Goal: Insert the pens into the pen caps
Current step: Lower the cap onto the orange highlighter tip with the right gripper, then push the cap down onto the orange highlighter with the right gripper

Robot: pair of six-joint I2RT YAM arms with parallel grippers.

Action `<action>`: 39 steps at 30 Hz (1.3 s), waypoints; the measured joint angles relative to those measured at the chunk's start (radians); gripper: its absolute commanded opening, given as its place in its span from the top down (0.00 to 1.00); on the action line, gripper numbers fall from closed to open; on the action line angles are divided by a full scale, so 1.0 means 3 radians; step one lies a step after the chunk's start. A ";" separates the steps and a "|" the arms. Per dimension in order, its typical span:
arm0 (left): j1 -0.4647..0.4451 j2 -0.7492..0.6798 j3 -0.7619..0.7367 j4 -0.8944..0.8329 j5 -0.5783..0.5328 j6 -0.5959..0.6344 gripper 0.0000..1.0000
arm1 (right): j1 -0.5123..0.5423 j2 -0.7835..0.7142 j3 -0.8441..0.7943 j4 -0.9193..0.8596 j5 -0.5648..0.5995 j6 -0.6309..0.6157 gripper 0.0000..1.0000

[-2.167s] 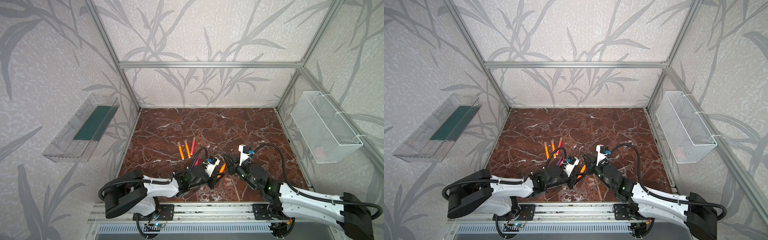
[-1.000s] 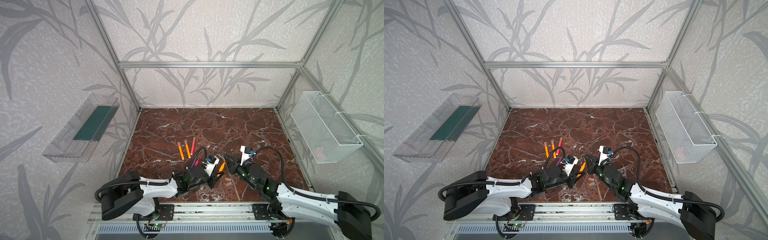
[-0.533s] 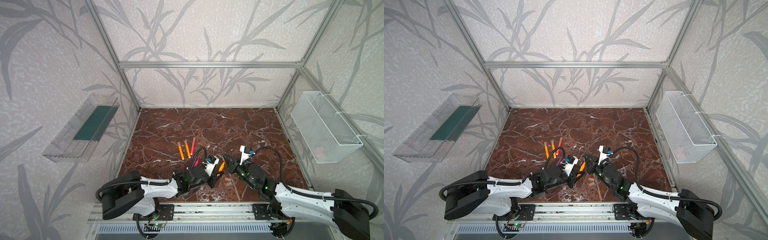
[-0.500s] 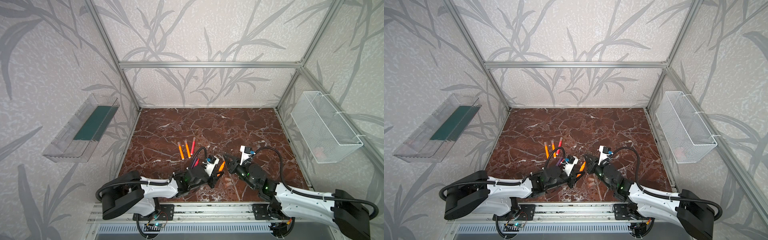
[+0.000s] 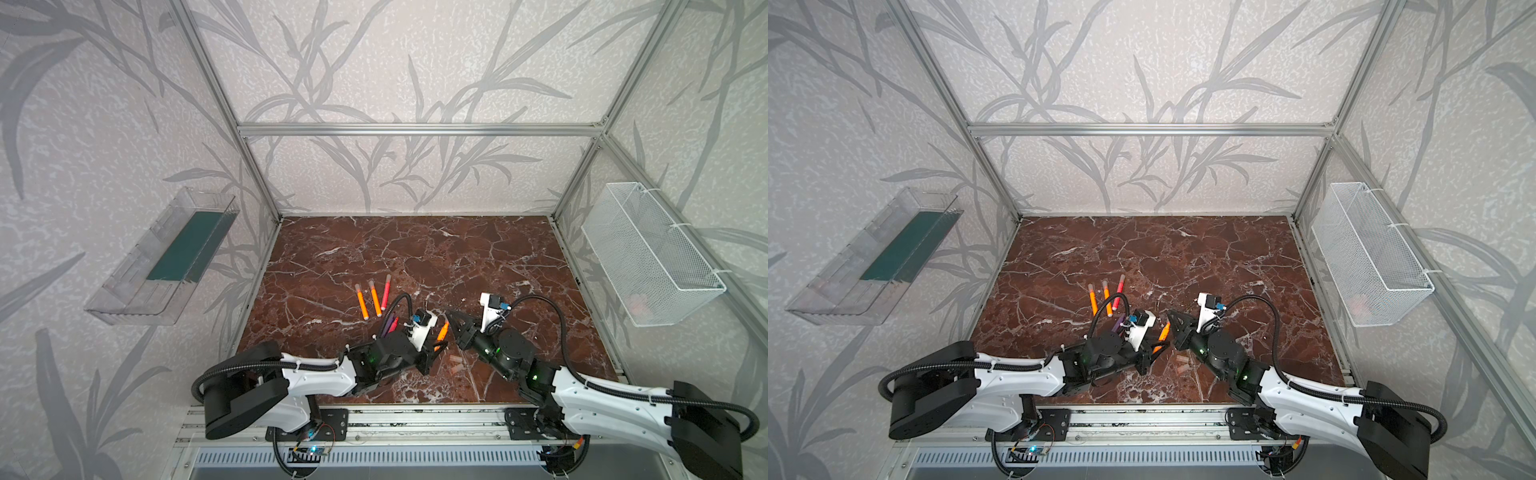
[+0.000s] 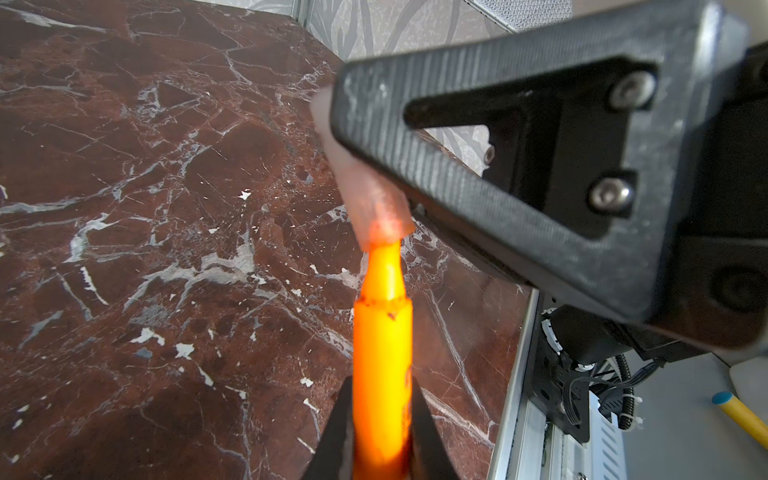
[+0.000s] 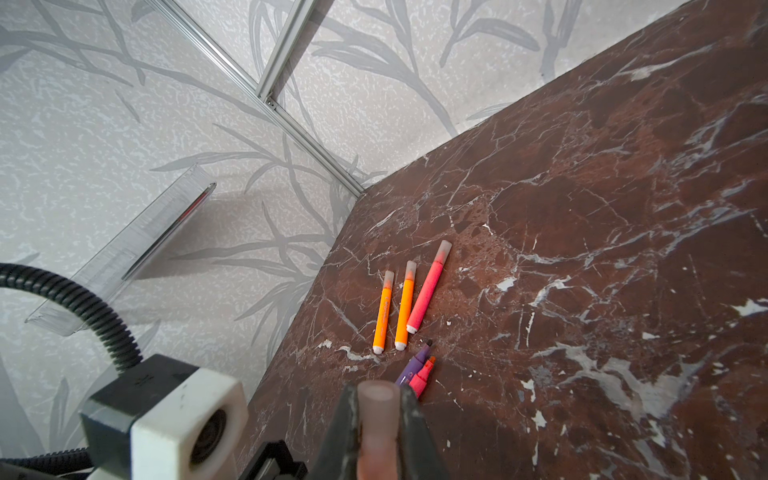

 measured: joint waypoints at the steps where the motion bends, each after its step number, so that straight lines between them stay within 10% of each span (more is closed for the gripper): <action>1: 0.0008 0.0000 0.0000 0.0006 0.0013 -0.0011 1.00 | 0.0011 0.0017 -0.0004 0.0032 -0.0008 0.0000 1.00; 19: 0.0381 -0.0319 -0.0019 0.0010 0.0640 -0.0411 1.00 | 0.0315 0.0374 0.0005 0.0786 0.0333 -0.0120 1.00; 39: 0.0481 -0.0571 -0.0122 0.0106 0.0525 0.0109 1.00 | 0.0421 -0.0238 0.0108 -0.0258 0.0198 -0.0304 0.26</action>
